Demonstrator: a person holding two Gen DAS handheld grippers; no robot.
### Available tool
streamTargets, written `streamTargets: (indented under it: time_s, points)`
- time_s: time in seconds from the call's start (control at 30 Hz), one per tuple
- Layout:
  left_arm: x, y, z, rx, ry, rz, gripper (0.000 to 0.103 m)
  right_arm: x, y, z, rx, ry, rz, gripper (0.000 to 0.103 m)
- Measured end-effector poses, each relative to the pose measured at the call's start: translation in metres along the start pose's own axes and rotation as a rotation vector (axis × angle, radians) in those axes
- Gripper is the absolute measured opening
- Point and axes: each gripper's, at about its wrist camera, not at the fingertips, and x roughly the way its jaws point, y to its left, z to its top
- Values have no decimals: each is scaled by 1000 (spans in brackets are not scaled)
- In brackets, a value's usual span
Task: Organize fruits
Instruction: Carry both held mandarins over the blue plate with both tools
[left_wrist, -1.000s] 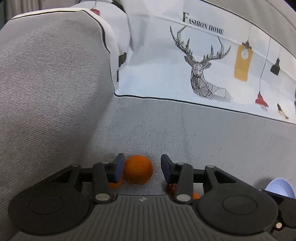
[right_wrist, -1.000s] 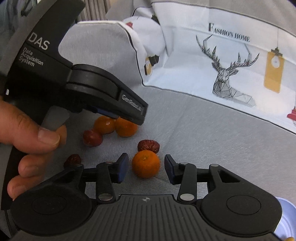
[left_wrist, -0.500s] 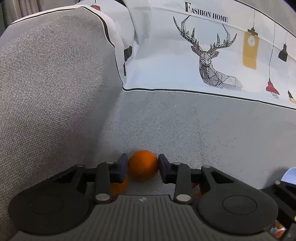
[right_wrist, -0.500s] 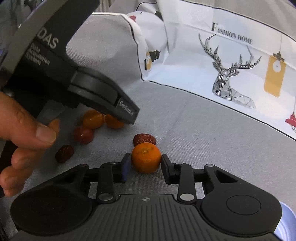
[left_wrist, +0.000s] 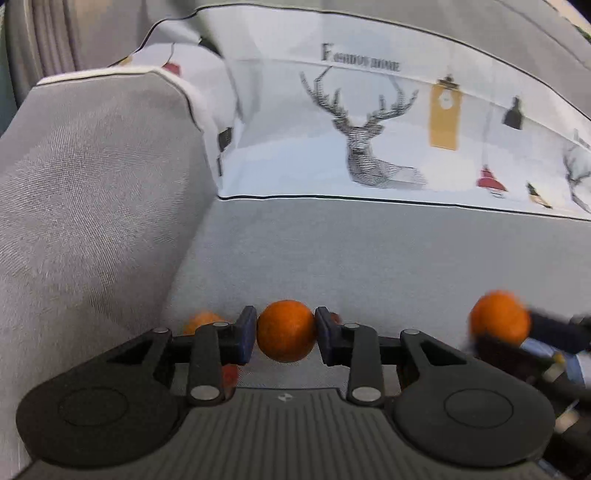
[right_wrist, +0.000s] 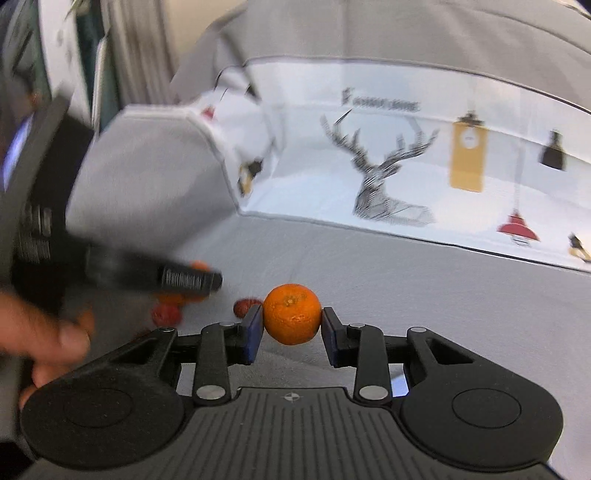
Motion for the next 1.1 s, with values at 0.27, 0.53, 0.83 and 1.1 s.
streamTargets:
  time_s: [0.27, 0.53, 0.83, 1.1]
  points:
    - [-47, -19, -19, -13, -54, -56, 38, -69, -30, -8, -30, -27, -80, 35]
    - [-63, -49, -34, 61, -69, -87, 38, -75, -65, -37, 41, 12, -201, 35]
    - [-41, -61, -30, 95, -38, -82, 38, -58, -79, -36, 55, 31, -227, 35]
    - [-38, -64, -28, 89, -37, -104, 38, -60, -89, -34, 88, 23, -246, 35]
